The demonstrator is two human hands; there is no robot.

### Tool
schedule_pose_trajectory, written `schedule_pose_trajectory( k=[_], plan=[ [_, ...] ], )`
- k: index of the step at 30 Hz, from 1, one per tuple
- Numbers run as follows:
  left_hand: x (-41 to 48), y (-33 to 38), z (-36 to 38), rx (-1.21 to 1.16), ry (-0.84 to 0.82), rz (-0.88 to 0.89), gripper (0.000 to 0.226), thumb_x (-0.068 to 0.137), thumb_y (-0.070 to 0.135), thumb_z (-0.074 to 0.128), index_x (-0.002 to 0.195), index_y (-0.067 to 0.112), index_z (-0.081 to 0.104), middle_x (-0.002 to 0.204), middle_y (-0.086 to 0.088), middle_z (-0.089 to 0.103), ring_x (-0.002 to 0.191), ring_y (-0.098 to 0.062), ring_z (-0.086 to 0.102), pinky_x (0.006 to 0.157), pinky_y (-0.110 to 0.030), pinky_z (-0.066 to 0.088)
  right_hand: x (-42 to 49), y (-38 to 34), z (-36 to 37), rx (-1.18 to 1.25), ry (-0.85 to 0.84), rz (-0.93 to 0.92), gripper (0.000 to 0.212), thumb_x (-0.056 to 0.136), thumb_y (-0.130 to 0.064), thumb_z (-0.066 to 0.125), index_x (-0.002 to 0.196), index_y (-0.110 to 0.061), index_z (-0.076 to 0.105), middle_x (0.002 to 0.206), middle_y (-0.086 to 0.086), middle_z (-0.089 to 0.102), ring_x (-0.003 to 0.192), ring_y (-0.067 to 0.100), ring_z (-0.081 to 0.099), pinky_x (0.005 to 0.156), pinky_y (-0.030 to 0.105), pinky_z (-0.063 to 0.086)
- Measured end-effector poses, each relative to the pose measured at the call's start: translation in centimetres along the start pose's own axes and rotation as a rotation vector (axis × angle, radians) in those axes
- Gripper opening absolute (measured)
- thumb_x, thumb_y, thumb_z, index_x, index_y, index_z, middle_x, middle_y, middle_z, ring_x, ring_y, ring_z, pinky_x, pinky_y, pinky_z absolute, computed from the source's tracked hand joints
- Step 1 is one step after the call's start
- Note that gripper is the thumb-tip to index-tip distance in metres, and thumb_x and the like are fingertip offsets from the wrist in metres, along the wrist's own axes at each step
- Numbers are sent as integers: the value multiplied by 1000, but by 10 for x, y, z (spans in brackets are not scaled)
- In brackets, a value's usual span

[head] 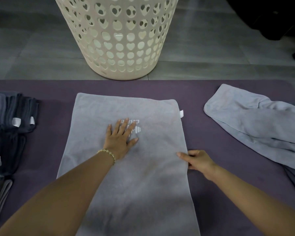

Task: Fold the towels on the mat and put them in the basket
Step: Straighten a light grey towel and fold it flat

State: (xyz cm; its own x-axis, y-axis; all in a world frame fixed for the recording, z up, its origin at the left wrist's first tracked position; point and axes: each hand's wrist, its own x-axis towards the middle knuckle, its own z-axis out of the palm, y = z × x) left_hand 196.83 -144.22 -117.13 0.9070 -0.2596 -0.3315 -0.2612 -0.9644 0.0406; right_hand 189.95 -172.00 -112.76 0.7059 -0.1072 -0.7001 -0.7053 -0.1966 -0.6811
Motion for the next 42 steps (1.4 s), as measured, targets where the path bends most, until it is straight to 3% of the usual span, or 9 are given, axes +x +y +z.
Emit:
schedule_pose_trajectory(
  k=[6,10,13,17,21,25,29,33,42],
  plan=[
    [-47,-2,-8,-326,-19,-31,72,92,64,19,152,27,3,160,4,-2,147,-18,-3,118,-37,-1,-22,17,6,86,53,1,20,86,-26,68,97,-9,68,98,3,71,90,13,66,76,21,53],
    [-126,-29,0,-314,-252,21,115,56,94,2,151,30,-1,159,8,-7,147,-14,-4,117,-31,0,-43,29,6,-89,45,-8,22,81,-31,73,95,-15,68,96,0,71,93,16,65,80,24,49],
    [-171,-60,8,-327,-371,-34,90,81,78,26,151,31,-4,159,8,-9,146,-13,-7,119,-32,0,-61,34,9,-158,-2,39,27,76,-34,77,95,-17,67,97,-2,70,91,12,64,82,24,48],
    [-212,-91,18,-457,-399,-217,113,64,90,34,152,27,0,159,8,-4,147,-19,-2,119,-38,7,-78,32,17,-253,-55,111,31,75,-36,78,91,-15,62,96,-3,67,89,11,62,81,25,48],
    [-240,-97,24,-626,-245,-489,91,75,55,69,144,18,24,141,-7,27,135,-33,27,111,-44,28,-89,44,24,-303,-61,129,40,76,-32,78,107,-13,61,106,0,64,99,17,60,91,27,45],
    [-251,-114,37,-918,-255,-554,85,51,64,79,114,11,57,109,-7,66,98,-18,64,88,-38,54,-105,71,32,-272,41,93,38,80,-29,74,111,-8,65,109,5,66,92,17,60,83,25,46],
    [-258,-107,31,-1032,-241,-525,38,79,39,73,106,13,65,101,1,70,87,-9,64,74,-16,48,-116,85,33,-165,51,62,35,80,-24,75,109,-7,67,101,3,68,78,6,62,68,17,47],
    [-264,-114,29,-1104,-446,-466,39,81,38,71,114,19,64,110,6,68,100,-11,65,81,-21,52,-124,96,33,-226,-39,55,31,75,-27,79,102,-16,68,97,-3,69,82,3,63,64,10,45],
    [-280,-125,40,-993,-452,-528,28,82,39,68,84,11,70,69,0,70,55,-7,60,53,-18,49,-126,118,29,-200,53,-12,25,73,-21,79,94,-13,69,89,0,69,78,4,63,60,7,49]
  ],
)
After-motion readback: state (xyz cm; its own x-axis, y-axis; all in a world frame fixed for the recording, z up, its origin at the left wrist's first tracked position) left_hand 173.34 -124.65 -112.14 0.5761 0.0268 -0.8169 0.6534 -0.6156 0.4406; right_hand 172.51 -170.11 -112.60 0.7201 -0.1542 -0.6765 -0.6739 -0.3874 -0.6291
